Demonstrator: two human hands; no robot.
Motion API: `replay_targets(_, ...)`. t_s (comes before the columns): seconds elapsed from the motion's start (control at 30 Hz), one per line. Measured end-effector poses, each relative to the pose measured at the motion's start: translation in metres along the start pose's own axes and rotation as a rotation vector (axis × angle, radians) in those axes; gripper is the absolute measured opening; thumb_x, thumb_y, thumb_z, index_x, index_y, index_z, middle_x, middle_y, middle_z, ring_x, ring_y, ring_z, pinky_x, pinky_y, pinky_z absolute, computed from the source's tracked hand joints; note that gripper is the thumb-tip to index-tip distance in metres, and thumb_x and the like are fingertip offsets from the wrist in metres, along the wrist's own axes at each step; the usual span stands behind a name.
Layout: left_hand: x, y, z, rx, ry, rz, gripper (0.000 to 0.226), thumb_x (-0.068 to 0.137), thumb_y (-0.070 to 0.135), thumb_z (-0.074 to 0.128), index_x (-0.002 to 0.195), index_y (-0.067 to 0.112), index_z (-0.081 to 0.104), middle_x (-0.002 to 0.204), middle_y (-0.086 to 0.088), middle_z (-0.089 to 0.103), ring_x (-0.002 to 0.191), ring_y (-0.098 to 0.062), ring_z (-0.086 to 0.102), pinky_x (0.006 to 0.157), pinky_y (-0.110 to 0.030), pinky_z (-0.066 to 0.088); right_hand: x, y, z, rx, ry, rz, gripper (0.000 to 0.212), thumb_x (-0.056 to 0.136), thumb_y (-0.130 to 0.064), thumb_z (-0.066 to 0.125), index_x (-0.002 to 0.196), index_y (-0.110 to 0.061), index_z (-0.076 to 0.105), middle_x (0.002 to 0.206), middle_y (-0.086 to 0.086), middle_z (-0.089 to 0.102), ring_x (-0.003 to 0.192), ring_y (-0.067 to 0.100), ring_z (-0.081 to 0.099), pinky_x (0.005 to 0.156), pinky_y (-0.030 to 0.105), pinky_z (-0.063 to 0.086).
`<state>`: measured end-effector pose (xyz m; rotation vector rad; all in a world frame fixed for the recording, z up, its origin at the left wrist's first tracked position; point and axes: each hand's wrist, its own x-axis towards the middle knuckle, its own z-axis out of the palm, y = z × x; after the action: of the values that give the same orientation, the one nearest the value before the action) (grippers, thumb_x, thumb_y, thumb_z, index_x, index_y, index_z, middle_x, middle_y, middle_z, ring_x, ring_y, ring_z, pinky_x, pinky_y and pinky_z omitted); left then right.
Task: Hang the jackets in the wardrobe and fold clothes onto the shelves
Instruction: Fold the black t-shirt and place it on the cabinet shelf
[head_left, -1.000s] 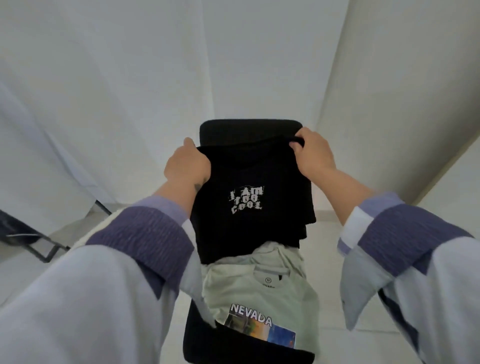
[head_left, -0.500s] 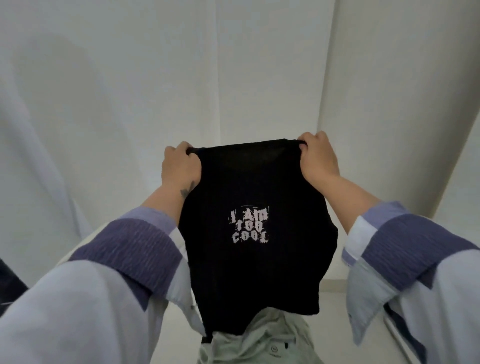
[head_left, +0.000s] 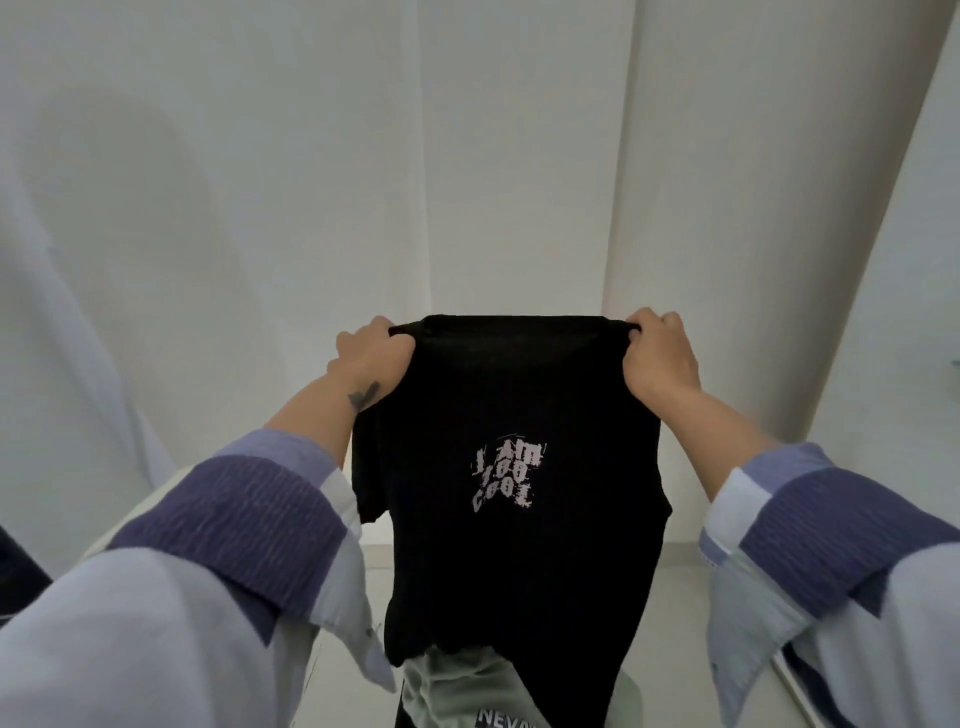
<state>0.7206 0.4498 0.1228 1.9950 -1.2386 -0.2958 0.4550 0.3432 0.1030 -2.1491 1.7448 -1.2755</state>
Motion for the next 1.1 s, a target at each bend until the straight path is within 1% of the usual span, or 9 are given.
replay_targets(0.1,-0.010,-0.002,0.005,0.176,0.074,0.072,0.035,0.095,0.014,0.029,0.126,0.009,0.044,0.121,-0.016,0.049,0.120,-0.034,0.036,0.088,-0.040,0.032,-0.011,0.001,-0.008,-0.016,0.002,0.022,0.031,0.099,-0.015,0.030,0.121,-0.011,0.052,0.122,0.015,0.043,0.096,0.034,0.054,0.082,0.033,0.039)
replay_targets(0.2,-0.016,-0.006,0.005,0.289,0.224,0.161,0.030,0.101,0.027,0.031,0.120,0.019,0.052,0.117,-0.011,0.059,0.115,-0.032,0.045,0.080,-0.038,0.031,-0.016,-0.001,-0.020,-0.028,0.020,0.025,0.032,0.099,-0.017,0.031,0.120,-0.010,0.053,0.123,0.015,0.045,0.099,0.034,0.055,0.083,0.036,0.042)
replay_targets(0.3,-0.027,0.003,0.002,0.294,0.375,0.195,0.032,0.099,0.034,0.037,0.111,0.022,0.064,0.110,-0.006,0.057,0.099,-0.029,0.056,0.072,-0.033,0.036,-0.018,-0.011,-0.036,-0.037,0.064,0.021,0.032,0.096,-0.018,0.034,0.120,-0.012,0.055,0.121,0.012,0.049,0.098,0.031,0.056,0.078,0.035,0.043)
replay_targets(0.4,-0.034,0.022,-0.002,0.146,0.462,0.085,0.027,0.095,0.030,0.047,0.111,0.018,0.065,0.096,0.003,0.047,0.070,-0.018,0.049,0.057,-0.026,0.033,-0.017,-0.022,-0.052,-0.046,0.115,-0.004,0.031,0.094,-0.020,0.037,0.116,-0.015,0.058,0.118,0.009,0.051,0.094,0.029,0.057,0.074,0.033,0.042)
replay_targets(0.57,-0.042,0.049,-0.003,-0.043,0.344,0.040,0.027,0.079,0.005,0.047,0.088,0.010,0.072,0.088,-0.010,0.070,0.078,-0.028,0.063,0.056,-0.027,0.040,-0.018,-0.022,-0.072,-0.070,0.144,0.012,0.033,0.098,-0.020,0.036,0.121,-0.013,0.058,0.122,0.009,0.051,0.098,0.030,0.058,0.078,0.036,0.044)
replay_targets(0.73,-0.061,0.068,0.001,-0.149,0.373,0.043,0.024,0.083,0.010,0.045,0.079,0.015,0.068,0.076,-0.004,0.063,0.072,-0.025,0.056,0.050,-0.022,0.034,-0.022,-0.012,-0.090,-0.083,0.167,0.021,0.030,0.100,-0.021,0.039,0.119,-0.009,0.060,0.120,0.012,0.052,0.100,0.033,0.057,0.078,0.036,0.042)
replay_targets(0.83,-0.071,0.074,0.006,-0.232,0.363,0.048,0.027,0.089,0.011,0.042,0.083,0.017,0.068,0.075,0.000,0.060,0.080,-0.025,0.056,0.071,-0.027,0.047,-0.025,-0.007,-0.099,-0.072,0.168,0.027,0.029,0.100,-0.021,0.039,0.118,-0.010,0.059,0.121,0.013,0.051,0.100,0.033,0.057,0.075,0.034,0.038)
replay_targets(0.93,-0.080,0.081,0.011,-0.291,0.358,0.058,0.028,0.095,0.018,0.040,0.104,0.014,0.066,0.107,-0.009,0.065,0.106,-0.031,0.056,0.100,-0.046,0.042,-0.028,-0.006,-0.107,-0.057,0.175,0.035,0.027,0.100,-0.021,0.038,0.116,-0.010,0.058,0.120,0.013,0.050,0.097,0.033,0.056,0.073,0.033,0.038)
replay_targets(1.1,-0.096,0.093,0.011,-0.569,0.171,0.109,0.020,0.099,0.019,0.024,0.099,0.012,0.043,0.089,-0.003,0.048,0.080,-0.019,0.047,0.075,-0.033,0.042,-0.030,0.002,-0.117,-0.001,0.150,0.061,0.025,0.100,-0.018,0.035,0.116,-0.011,0.054,0.117,0.010,0.045,0.095,0.031,0.055,0.075,0.035,0.042)
